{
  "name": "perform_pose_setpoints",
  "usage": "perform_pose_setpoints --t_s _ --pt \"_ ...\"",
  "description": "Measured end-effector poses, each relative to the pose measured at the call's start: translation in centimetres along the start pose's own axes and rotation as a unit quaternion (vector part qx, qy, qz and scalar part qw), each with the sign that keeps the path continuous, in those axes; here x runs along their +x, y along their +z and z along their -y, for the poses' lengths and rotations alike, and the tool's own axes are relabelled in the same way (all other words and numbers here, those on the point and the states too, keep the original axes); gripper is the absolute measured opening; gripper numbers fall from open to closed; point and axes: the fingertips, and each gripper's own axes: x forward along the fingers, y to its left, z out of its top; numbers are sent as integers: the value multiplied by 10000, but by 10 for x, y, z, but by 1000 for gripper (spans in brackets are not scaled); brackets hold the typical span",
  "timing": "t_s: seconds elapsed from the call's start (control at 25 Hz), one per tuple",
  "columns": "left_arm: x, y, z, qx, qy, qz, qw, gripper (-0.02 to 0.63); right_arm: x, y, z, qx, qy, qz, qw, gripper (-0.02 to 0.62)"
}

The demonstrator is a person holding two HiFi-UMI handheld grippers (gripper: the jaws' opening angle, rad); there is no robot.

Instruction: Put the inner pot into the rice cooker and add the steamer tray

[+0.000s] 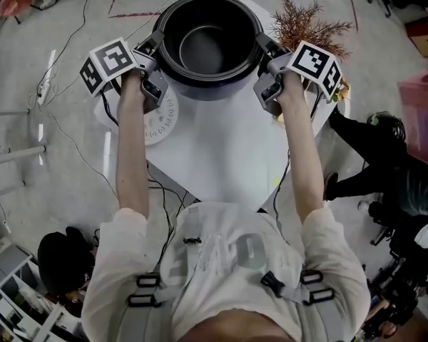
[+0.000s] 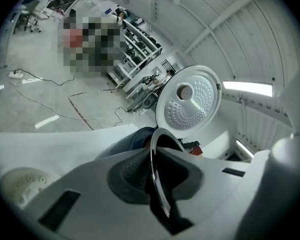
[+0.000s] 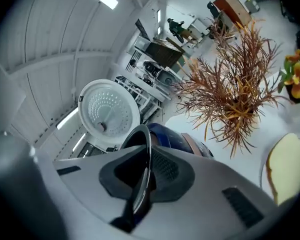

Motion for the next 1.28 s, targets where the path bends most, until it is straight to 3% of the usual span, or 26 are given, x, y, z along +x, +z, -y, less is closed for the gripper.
perform_pose_setpoints --t_s 0.2,0.36,0.72,0.8,0.88,1.12,1.28 --pt "2 -16 4 793 352 -155 9961 38 -10 -2 9 -910 -311 -290 9949 43" --pt "1 -22 -3 1341 675 -188 9885 41 -8 -8 13 -1038 -364 -273 9936 46" --pt "-1 -11 -8 1446 839 -29 9859 51 -2 -9 2 -1022 -257 -118 9944 72" --pt "-4 -10 -4 1393 736 60 9875 103 -3 -9 -4 -866 -41 -90 9962 140" --pt "-9 -4 0 1360 663 208 9883 150 -5 -9 -8 -841 48 -28 9964 144" --pt "-35 17 21 1495 599 677 9846 189 -24 9 -34 -1379 205 493 9890 207" --pt "-68 33 47 1828 550 1182 9745 200 -52 20 -68 -2167 324 979 9708 231"
